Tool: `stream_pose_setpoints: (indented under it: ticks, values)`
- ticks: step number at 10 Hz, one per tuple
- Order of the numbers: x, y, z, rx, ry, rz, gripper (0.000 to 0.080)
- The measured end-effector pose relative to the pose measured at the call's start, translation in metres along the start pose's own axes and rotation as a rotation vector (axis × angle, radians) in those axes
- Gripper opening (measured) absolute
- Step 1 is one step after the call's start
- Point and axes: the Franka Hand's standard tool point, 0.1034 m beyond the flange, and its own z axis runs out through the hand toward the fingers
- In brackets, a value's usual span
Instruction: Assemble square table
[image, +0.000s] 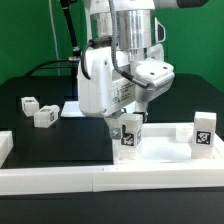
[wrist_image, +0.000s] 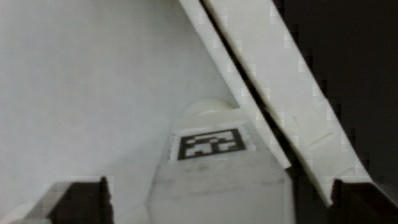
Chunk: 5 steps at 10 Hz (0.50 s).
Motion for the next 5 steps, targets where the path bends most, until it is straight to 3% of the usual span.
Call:
stream_pose_setpoints:
  ticks: [2, 3, 5]
  values:
    - [-0.014, 0.016, -0.018, 0.023, -0.027, -0.029, 0.0647]
    - [-0.019, 0.029, -0.022, 0.015, -0.031, -0.043, 0.0647]
    - [-0.029, 0.04, -0.024, -0.013, -0.033, -0.062, 0.0649]
